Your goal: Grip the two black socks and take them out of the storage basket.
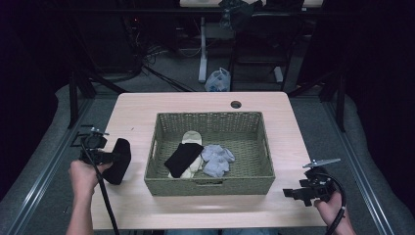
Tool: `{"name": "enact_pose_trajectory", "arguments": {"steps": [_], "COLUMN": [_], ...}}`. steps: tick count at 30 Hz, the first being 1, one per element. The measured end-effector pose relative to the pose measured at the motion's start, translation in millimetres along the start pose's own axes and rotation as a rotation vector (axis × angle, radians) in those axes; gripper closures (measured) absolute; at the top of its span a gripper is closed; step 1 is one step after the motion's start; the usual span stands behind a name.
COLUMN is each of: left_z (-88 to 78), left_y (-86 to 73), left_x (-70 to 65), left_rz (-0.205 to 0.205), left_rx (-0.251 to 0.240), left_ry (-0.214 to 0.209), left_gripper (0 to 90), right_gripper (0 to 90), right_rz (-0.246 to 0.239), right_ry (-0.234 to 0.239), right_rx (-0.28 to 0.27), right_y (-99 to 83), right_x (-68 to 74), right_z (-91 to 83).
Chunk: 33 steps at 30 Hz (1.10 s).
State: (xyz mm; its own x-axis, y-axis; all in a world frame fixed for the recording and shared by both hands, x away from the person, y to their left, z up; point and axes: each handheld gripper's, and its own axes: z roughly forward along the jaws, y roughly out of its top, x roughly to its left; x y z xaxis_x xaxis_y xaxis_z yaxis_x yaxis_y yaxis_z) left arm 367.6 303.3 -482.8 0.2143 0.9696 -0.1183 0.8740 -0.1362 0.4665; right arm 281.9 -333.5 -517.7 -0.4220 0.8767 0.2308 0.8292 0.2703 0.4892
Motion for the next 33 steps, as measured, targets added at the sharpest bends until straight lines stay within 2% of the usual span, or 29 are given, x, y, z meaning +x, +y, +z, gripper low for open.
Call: {"name": "enact_pose_trajectory", "arguments": {"steps": [14,20,21,25,27,31,33], "left_z": [30.5,40.4,40.4,39.8,34.5,22.4,3.8], "left_y": [-12.5,-14.4,-14.7,-16.1,-16.6,-14.3,-8.8], "left_x": [13.8,18.2,18.9,20.7,22.3,19.4,12.3], "left_rz": [-0.042,-0.067,-0.066,-0.080,-0.086,-0.088,-0.082], "left_rx": [0.077,0.097,0.097,0.106,0.096,0.062,0.008], "left_ry": [-0.004,-0.027,-0.034,-0.054,-0.054,-0.053,-0.052], "left_gripper": [79.5,77.5,75.6,56.8,43.0,26.3,17.9], "right_gripper": [16.2,16.1,16.1,16.1,16.1,16.1,16.1], "right_rz": [0.003,-0.003,-0.002,-0.004,-0.003,-0.003,0.001], "right_ry": [0.004,0.005,0.005,0.007,0.006,0.008,0.008], "right_rx": [-0.004,-0.006,-0.006,-0.003,-0.007,-0.004,-0.008], "right_y": [-1.1,-0.6,-0.4,0.5,0.8,0.3,0.1], "right_x": [-0.3,1.1,1.0,1.3,1.9,0.8,-0.3], "right_z": [-2.8,-1.6,-1.6,-1.4,-1.0,-1.3,-2.5]}}
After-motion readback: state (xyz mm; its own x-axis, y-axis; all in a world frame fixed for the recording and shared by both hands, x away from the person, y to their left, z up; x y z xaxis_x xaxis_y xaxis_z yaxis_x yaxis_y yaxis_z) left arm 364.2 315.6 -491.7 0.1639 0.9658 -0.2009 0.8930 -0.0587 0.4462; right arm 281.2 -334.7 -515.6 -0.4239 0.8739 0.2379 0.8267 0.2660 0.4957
